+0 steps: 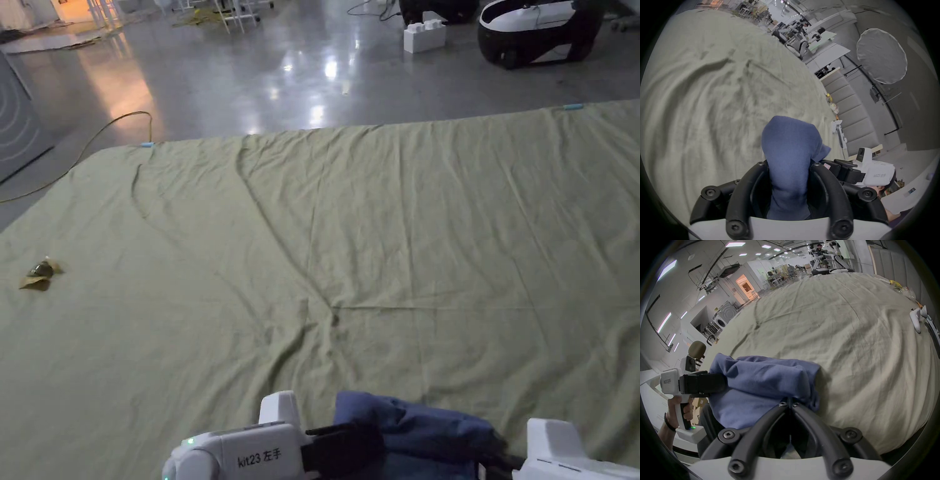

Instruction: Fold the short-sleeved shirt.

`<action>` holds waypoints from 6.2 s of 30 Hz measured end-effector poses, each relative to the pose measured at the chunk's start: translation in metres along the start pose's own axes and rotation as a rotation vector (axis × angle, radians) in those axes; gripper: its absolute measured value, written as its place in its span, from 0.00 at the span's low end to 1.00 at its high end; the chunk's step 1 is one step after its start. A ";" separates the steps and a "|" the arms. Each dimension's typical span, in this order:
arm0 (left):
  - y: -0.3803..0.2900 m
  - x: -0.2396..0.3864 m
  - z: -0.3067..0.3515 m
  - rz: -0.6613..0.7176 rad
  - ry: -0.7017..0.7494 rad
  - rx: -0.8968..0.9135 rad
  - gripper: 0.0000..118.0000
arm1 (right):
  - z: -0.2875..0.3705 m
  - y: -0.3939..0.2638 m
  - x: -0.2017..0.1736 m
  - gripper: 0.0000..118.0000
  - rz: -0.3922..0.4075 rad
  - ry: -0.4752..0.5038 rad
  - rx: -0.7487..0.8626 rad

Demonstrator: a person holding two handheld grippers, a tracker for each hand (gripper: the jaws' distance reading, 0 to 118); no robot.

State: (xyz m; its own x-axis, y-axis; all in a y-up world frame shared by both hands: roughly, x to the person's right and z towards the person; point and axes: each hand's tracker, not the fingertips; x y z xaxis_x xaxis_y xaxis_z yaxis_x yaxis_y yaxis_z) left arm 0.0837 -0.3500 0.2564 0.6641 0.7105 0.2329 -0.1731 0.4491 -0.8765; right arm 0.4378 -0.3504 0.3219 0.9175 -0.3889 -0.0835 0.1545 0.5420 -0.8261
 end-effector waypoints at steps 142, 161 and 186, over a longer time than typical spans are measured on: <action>0.000 0.239 0.166 -0.647 0.622 0.921 1.00 | 0.235 0.070 -0.057 1.00 0.247 -0.227 0.871; 0.000 0.245 0.167 -0.640 0.572 0.895 1.00 | 0.236 0.076 -0.062 1.00 0.191 -0.238 0.824; 0.000 0.248 0.163 -0.668 0.552 0.879 1.00 | 0.249 0.085 -0.094 1.00 -0.023 -0.342 0.821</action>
State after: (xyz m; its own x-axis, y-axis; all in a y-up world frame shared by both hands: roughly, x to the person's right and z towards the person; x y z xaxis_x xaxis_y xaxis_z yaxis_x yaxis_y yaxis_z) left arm 0.1296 -0.0854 0.3831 0.9912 -0.0261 0.1300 0.0295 0.9993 -0.0239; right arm 0.4561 -0.0819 0.3985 0.9499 -0.2338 0.2077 0.2679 0.9510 -0.1546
